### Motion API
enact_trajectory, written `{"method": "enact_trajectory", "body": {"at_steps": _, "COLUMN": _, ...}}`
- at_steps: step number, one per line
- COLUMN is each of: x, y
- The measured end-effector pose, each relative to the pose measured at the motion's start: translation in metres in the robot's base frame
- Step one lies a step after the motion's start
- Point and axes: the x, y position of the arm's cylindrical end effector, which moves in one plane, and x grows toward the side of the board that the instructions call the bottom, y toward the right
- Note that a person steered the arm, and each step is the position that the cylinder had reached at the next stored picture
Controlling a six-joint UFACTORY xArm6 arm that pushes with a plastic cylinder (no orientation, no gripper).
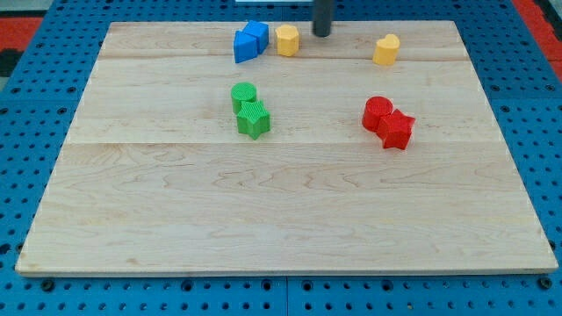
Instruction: Push the yellow heart into the hexagon blue cube
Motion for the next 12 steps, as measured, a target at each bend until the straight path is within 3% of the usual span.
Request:
{"method": "enact_trajectory", "body": {"at_steps": 1, "x": -0.004, "y": 0.084}}
{"method": "enact_trajectory", "body": {"at_steps": 2, "x": 0.023, "y": 0.131}}
{"method": "enact_trajectory", "body": {"at_steps": 3, "x": 0.053, "y": 0.105}}
{"method": "enact_trajectory", "body": {"at_steps": 5, "x": 0.052, "y": 0.04}}
{"method": "enact_trajectory", "body": {"at_steps": 6, "x": 0.051, "y": 0.074}}
{"method": "enact_trajectory", "body": {"at_steps": 8, "x": 0.052, "y": 0.014}}
{"method": "enact_trajectory", "body": {"at_steps": 10, "x": 0.067, "y": 0.049}}
{"method": "enact_trajectory", "body": {"at_steps": 11, "x": 0.08, "y": 0.001}}
{"method": "enact_trajectory", "body": {"at_steps": 12, "x": 0.054, "y": -0.043}}
